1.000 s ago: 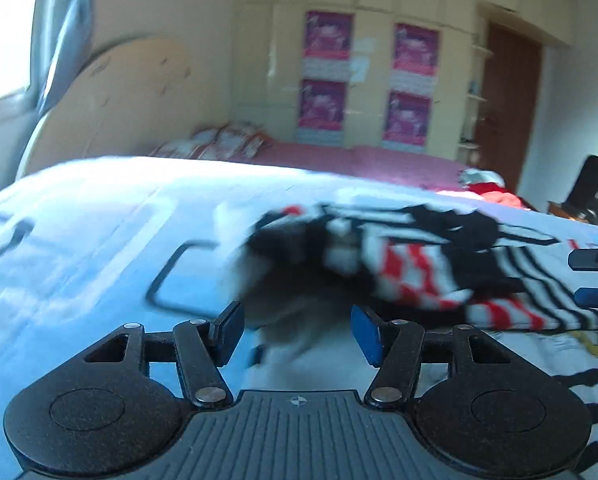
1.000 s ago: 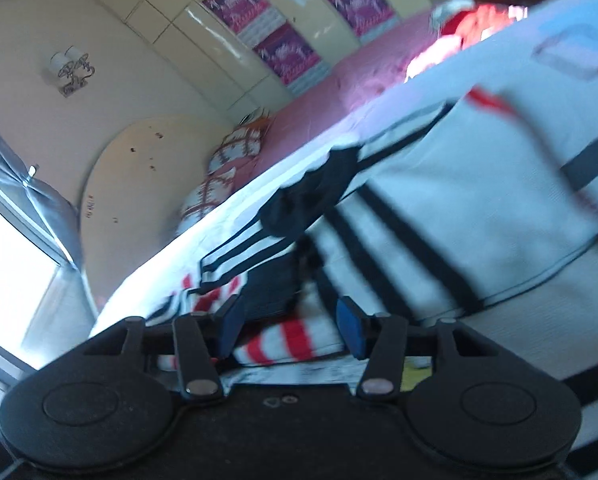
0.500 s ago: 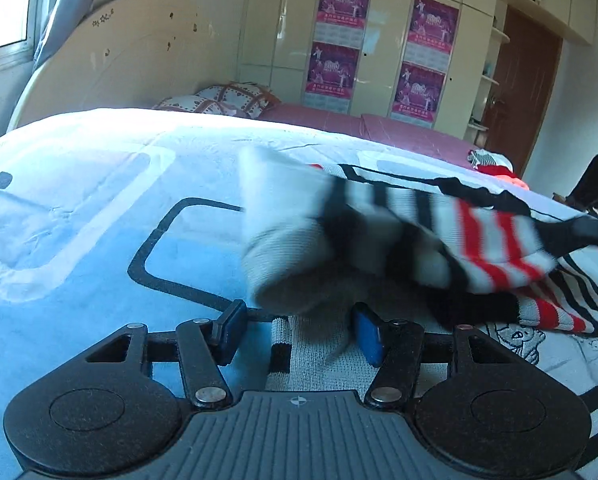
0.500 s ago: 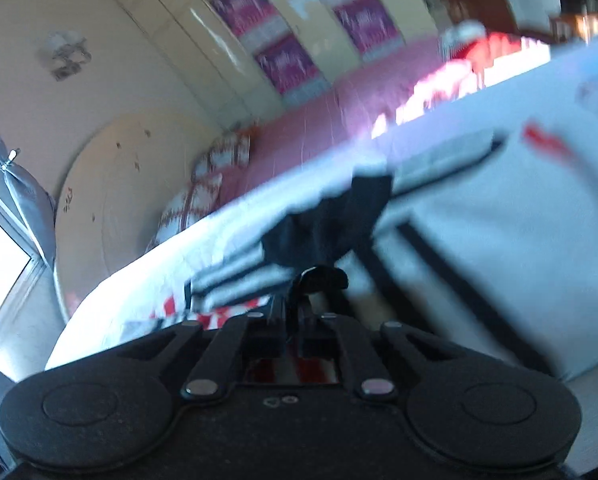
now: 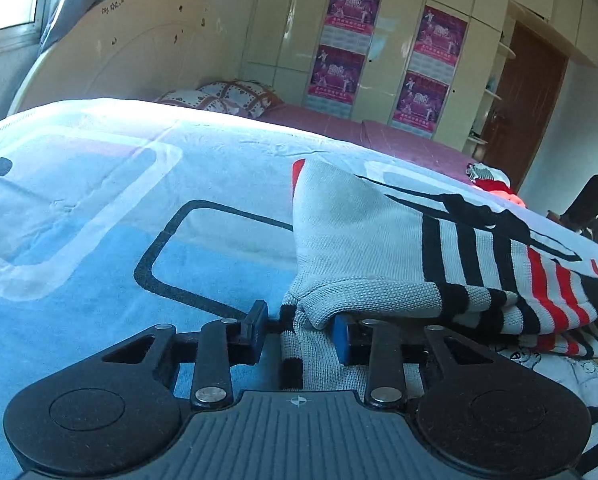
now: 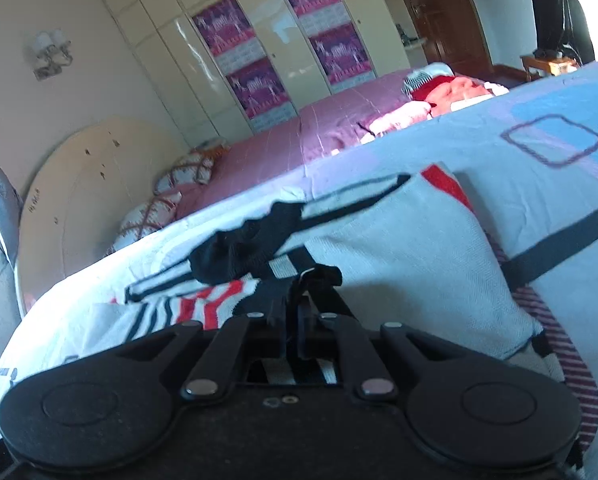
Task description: Fold small clothes
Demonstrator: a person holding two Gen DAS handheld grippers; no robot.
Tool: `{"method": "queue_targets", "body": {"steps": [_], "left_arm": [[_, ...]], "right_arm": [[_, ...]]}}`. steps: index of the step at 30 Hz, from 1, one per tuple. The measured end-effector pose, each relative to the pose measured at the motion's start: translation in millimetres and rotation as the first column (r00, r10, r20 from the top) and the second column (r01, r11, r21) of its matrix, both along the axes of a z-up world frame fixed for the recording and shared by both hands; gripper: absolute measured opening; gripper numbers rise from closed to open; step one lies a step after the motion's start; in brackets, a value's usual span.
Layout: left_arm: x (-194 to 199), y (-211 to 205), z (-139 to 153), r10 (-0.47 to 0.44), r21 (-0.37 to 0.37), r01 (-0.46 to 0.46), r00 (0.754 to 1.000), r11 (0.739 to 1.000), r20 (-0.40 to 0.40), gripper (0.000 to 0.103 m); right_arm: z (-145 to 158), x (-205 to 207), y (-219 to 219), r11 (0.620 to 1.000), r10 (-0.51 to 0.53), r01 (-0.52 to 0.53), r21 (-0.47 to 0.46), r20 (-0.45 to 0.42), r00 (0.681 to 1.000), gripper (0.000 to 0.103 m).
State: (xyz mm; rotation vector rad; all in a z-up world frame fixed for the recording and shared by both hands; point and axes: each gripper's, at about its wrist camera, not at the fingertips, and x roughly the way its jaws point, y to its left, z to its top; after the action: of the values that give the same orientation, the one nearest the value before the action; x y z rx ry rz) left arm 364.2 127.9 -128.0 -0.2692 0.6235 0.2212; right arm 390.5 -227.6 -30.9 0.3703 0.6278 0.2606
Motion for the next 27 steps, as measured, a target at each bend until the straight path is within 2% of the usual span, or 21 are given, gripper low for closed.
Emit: {"method": "queue_targets", "body": {"steps": [3, 6, 8, 12, 15, 24, 27], "left_arm": [[0.1, 2.8, -3.3, 0.003, -0.017, -0.003, 1.000, 1.000, -0.002, 0.033], [2.7, 5.8, -4.3, -0.003, -0.030, 0.003, 1.000, 1.000, -0.010, 0.033], [3.7, 9.8, -2.9, -0.012, -0.040, 0.011, 1.000, 0.999, -0.014, 0.033], [5.4, 14.5, -3.9, -0.034, -0.043, 0.033, 0.999, 0.999, -0.017, 0.033], [7.5, 14.8, -4.7, -0.033, -0.046, 0.032, 0.999, 0.998, -0.018, 0.033], [12.6, 16.1, -5.3, -0.059, -0.032, 0.058, 0.998, 0.998, -0.029, 0.033], [13.3, 15.4, -6.5, -0.057, -0.030, 0.056, 0.998, 0.998, -0.027, 0.033]], "right_arm": [[3.5, -4.6, -3.8, 0.999, 0.008, -0.006, -0.031, 0.046, 0.999, 0.006], [-20.7, 10.9, -5.9, 0.998, -0.006, 0.003, -0.058, -0.054, 0.999, 0.006], [-29.3, 14.7, -5.3, 0.998, -0.005, 0.000, -0.069, -0.072, 0.997, 0.006], [-23.0, 6.3, -8.1, 0.999, -0.004, 0.004, -0.051, -0.013, 1.000, 0.006], [-38.2, 12.7, -9.3, 0.995, -0.006, -0.001, -0.097, -0.072, 0.997, 0.005], [-27.8, 9.8, -13.8, 0.996, 0.009, -0.010, -0.090, -0.013, 1.000, 0.005], [-39.2, 11.4, -12.9, 0.994, 0.007, -0.013, -0.110, -0.059, 0.998, 0.005]]}}
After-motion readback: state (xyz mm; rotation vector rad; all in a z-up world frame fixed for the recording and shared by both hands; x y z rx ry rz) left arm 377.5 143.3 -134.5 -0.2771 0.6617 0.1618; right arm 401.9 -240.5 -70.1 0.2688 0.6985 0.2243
